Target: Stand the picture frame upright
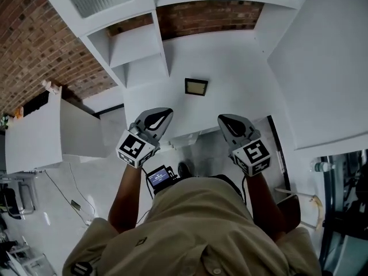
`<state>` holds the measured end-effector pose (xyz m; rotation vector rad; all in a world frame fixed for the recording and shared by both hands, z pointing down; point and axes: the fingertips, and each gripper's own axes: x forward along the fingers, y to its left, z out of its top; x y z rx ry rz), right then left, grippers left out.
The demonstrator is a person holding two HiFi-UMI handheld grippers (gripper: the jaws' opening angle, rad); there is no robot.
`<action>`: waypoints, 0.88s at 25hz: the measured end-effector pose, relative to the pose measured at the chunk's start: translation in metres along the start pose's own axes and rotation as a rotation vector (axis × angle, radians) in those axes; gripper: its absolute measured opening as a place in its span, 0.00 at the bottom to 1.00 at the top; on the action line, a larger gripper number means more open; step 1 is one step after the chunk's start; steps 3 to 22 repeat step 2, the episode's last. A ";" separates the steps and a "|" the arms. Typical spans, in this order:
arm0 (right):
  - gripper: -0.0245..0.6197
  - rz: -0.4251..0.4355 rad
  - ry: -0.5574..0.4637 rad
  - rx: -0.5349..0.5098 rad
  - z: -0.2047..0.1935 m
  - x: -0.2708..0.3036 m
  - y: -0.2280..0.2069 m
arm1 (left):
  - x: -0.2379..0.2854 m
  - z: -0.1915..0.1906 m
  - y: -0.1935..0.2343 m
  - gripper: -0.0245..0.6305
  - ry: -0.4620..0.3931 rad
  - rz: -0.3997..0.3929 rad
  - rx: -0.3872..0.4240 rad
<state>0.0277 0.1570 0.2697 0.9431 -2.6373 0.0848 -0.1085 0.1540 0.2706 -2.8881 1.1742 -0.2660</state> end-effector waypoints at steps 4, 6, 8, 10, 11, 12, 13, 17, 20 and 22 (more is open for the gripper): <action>0.04 0.013 -0.009 0.002 0.002 -0.012 0.012 | -0.009 0.004 -0.012 0.05 0.003 0.007 0.002; 0.04 0.013 -0.009 0.002 0.002 -0.012 0.012 | -0.009 0.004 -0.012 0.05 0.003 0.007 0.002; 0.04 0.013 -0.009 0.002 0.002 -0.012 0.012 | -0.009 0.004 -0.012 0.05 0.003 0.007 0.002; 0.04 0.013 -0.009 0.002 0.002 -0.012 0.012 | -0.009 0.004 -0.012 0.05 0.003 0.007 0.002; 0.04 0.013 -0.009 0.002 0.002 -0.012 0.012 | -0.009 0.004 -0.012 0.05 0.003 0.007 0.002; 0.04 0.013 -0.009 0.002 0.002 -0.012 0.012 | -0.009 0.004 -0.012 0.05 0.003 0.007 0.002; 0.04 0.013 -0.009 0.002 0.002 -0.012 0.012 | -0.009 0.004 -0.012 0.05 0.003 0.007 0.002; 0.04 0.013 -0.009 0.002 0.002 -0.012 0.012 | -0.009 0.004 -0.012 0.05 0.003 0.007 0.002; 0.04 0.013 -0.009 0.002 0.002 -0.012 0.012 | -0.009 0.004 -0.012 0.05 0.003 0.007 0.002; 0.04 0.013 -0.009 0.002 0.002 -0.012 0.012 | -0.009 0.004 -0.012 0.05 0.003 0.007 0.002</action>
